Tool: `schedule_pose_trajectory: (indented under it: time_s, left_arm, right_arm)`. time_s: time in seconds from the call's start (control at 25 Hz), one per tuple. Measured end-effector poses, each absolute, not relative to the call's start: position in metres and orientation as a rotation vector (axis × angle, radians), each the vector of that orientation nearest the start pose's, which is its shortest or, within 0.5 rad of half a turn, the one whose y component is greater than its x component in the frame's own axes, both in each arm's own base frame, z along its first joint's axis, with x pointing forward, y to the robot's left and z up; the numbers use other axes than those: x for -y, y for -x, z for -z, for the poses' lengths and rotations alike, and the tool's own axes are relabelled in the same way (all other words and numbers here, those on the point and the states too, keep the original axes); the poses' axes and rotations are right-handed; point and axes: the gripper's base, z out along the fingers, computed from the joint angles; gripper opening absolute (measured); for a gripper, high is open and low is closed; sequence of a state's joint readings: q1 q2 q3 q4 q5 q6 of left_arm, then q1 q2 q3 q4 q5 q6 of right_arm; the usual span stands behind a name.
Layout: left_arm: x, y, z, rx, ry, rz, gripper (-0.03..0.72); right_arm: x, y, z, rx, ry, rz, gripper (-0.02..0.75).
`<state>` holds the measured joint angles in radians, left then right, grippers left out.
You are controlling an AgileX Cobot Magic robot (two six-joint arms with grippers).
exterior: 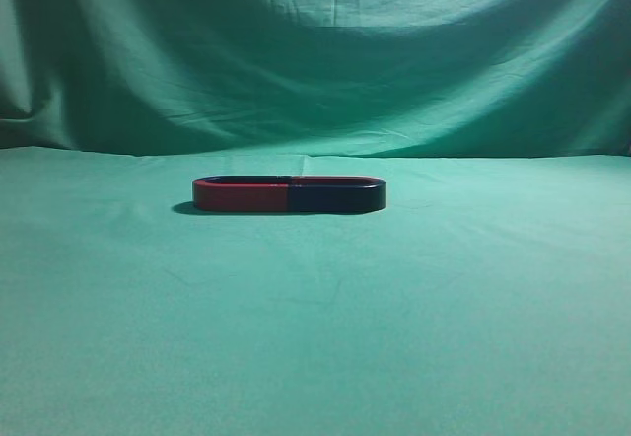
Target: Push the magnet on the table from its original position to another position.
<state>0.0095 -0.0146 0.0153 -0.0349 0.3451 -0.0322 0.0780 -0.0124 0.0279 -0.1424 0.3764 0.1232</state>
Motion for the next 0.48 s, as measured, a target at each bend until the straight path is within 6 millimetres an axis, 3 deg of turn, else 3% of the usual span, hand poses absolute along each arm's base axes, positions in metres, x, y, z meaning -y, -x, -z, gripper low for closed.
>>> schedule_pose_trajectory:
  time_s: [0.48]
  left_arm:
    - [0.0006, -0.0529, -0.1777, -1.829, 0.060, 0.050, 0.399]
  right_arm:
    - [0.0009, -0.0526, -0.1708, -1.873, 0.042, 0.004, 0.000]
